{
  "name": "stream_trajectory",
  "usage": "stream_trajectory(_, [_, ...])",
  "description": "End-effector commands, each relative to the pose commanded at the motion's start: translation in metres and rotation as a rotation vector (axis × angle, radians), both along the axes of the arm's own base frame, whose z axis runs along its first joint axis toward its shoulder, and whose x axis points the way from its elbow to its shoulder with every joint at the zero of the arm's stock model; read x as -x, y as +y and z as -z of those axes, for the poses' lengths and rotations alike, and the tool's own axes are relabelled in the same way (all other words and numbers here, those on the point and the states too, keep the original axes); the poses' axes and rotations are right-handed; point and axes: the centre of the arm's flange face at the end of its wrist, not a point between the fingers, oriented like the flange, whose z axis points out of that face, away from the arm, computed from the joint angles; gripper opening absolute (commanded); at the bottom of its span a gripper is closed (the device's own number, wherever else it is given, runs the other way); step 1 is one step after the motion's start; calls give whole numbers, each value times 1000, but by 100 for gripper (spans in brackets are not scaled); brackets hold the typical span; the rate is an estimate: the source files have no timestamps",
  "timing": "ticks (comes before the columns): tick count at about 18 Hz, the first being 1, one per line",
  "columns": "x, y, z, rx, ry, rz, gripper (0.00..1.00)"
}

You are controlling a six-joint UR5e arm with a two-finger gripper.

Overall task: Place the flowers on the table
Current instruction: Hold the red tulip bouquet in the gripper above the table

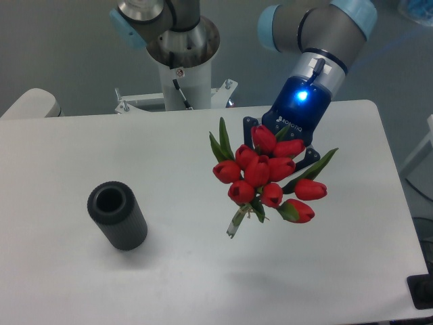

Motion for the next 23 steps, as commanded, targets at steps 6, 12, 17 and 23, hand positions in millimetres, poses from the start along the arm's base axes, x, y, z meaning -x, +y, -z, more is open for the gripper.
stream_trajectory(6, [2,-4,4,5,-3,-8,23])
stream_trajectory(12, [1,-6,5,34,11,-26,23])
stream_trajectory(17, [-5,-8,6,150,75,-86,21])
stream_trajectory(23, [-21,-17,11,309,166,-158,21])
